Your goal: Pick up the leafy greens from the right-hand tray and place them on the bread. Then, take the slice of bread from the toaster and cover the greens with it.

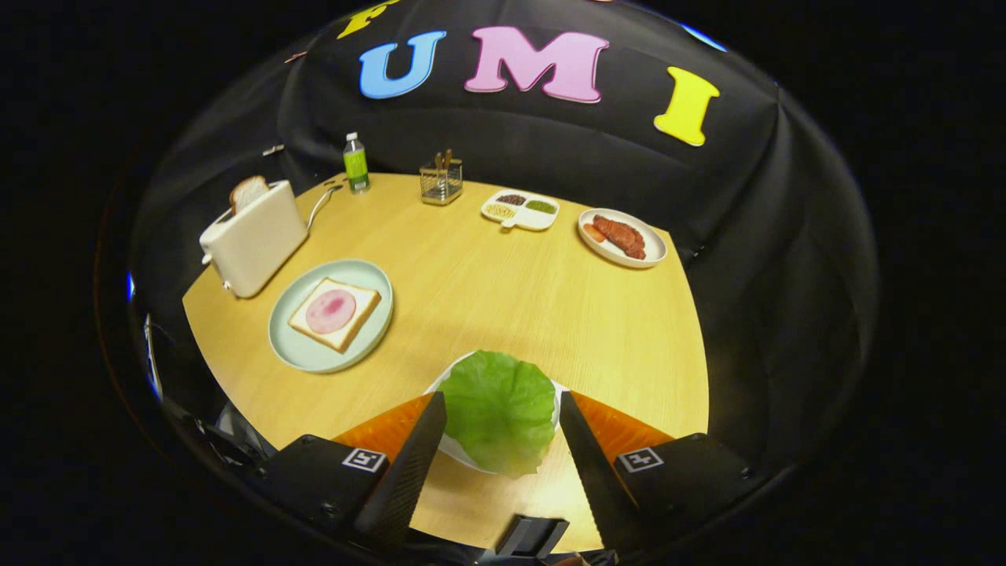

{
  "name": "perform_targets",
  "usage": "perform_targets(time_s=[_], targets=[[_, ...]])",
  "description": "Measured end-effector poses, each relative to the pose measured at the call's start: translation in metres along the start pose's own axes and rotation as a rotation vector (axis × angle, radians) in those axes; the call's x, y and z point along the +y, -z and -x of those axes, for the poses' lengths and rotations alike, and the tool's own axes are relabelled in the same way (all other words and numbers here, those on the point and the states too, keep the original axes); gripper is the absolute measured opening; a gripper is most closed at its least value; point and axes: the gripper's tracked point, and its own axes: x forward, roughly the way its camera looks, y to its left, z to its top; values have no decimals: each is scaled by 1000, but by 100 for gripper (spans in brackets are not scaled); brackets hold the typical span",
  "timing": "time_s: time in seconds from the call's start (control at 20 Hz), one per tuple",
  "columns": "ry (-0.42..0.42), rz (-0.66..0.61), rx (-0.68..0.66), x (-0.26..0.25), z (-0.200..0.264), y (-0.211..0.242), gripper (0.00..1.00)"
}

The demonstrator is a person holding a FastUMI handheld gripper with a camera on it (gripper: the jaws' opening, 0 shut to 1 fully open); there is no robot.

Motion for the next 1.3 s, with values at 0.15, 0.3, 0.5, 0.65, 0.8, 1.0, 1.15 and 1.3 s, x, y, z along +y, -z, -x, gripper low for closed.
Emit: perform_targets(time_s=[0.15,0.3,0.5,0.65,0.8,1.0,1.15,1.3], targets=[[-35,50,88,1,-26,22,85],[-70,70,135,4,-44,30,79],[-75,85,203,2,-70,46,75],[-109,10,236,8,-79,56,67],[-100,-7,230,4,-79,56,59],[-101,-12,236,2,-77,58,9],[-91,8,197,2,-69,51,9],[-85,-8,164,3,-56,41,9]])
